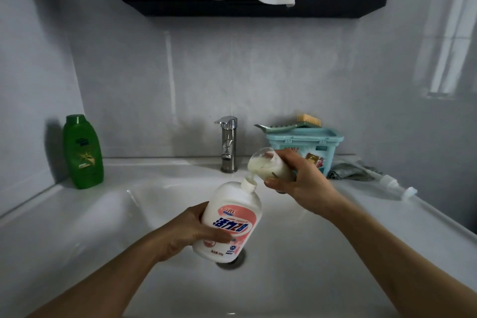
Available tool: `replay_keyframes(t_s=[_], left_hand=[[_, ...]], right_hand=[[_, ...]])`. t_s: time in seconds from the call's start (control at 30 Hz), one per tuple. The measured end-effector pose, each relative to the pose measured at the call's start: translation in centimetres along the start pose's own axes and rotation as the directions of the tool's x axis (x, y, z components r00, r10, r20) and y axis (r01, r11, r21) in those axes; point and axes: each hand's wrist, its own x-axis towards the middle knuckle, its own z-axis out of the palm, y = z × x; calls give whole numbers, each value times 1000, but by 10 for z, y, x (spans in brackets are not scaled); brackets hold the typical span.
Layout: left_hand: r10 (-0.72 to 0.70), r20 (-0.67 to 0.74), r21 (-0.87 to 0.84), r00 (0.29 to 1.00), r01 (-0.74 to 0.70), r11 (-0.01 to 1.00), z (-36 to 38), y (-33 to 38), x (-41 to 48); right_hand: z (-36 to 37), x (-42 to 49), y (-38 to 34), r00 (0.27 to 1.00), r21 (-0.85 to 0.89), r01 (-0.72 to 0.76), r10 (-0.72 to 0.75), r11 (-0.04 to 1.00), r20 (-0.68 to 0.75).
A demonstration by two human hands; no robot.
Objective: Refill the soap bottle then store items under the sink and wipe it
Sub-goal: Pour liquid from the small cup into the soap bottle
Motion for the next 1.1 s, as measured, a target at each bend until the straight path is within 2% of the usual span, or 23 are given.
replay_keyframes(t_s=[0.6, 1.1], left_hand=[[-31, 23, -28, 999, 32, 999, 4, 0, -1], [-43, 33, -69, 999, 46, 997, 5, -2, 0]], right_hand=[[0, -2, 0, 1000, -87, -14, 14, 996, 2], [0, -3, -5, 1000, -84, -10, 10, 996, -9]])
